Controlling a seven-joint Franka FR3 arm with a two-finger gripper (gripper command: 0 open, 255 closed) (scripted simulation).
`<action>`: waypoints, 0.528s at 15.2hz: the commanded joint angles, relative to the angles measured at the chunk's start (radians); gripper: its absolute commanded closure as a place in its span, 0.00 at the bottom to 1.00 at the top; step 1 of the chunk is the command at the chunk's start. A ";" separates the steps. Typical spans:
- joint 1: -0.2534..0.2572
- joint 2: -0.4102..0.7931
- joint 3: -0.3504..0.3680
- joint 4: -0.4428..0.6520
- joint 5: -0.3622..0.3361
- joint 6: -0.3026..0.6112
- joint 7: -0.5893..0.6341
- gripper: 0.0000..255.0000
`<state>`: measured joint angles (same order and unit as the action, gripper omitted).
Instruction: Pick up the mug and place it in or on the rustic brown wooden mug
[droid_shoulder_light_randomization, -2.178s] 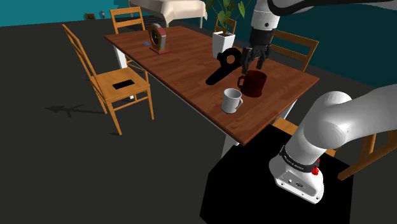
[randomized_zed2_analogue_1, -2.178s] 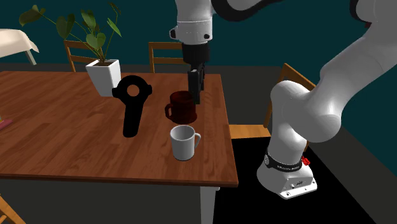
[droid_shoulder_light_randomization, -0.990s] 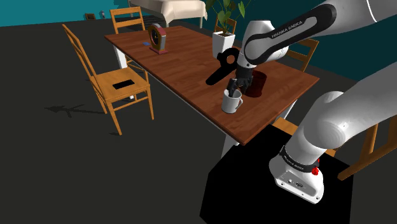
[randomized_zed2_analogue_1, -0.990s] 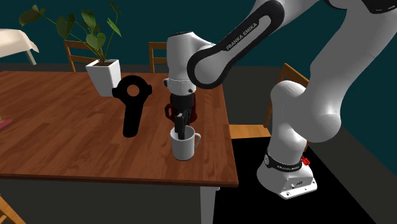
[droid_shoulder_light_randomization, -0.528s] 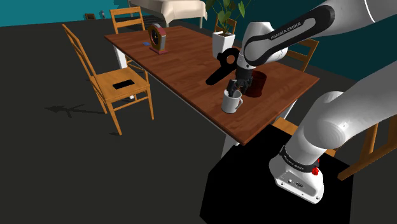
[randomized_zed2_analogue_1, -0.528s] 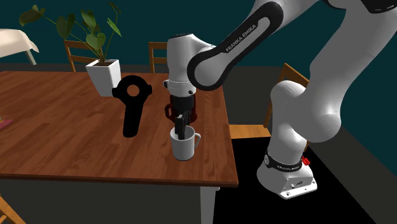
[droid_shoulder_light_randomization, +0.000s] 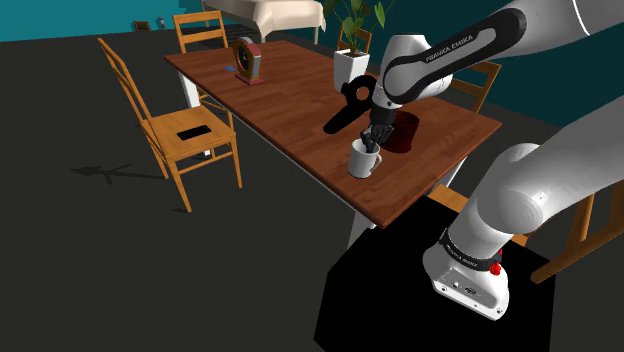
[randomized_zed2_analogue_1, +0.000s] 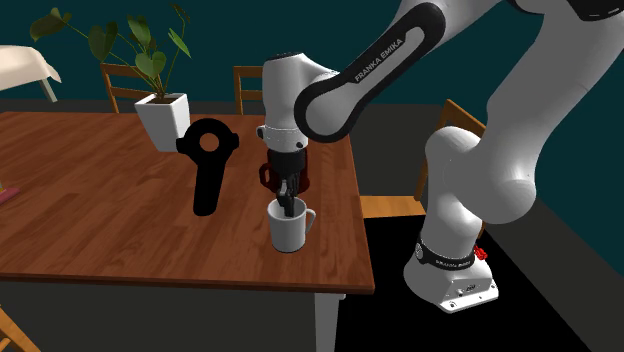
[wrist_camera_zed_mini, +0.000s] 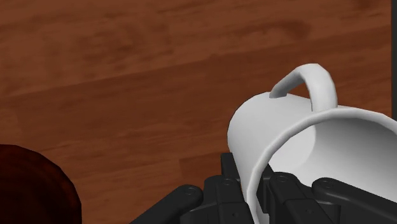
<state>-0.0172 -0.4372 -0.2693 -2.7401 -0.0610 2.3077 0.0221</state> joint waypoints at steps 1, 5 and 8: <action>0.000 0.000 0.000 0.000 0.000 0.000 0.000 1.00; -0.002 -0.021 0.004 0.014 -0.002 -0.035 0.004 1.00; -0.005 -0.050 0.011 0.036 -0.005 -0.085 0.010 1.00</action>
<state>-0.0209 -0.4720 -0.2621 -2.7132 -0.0645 2.2464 0.0284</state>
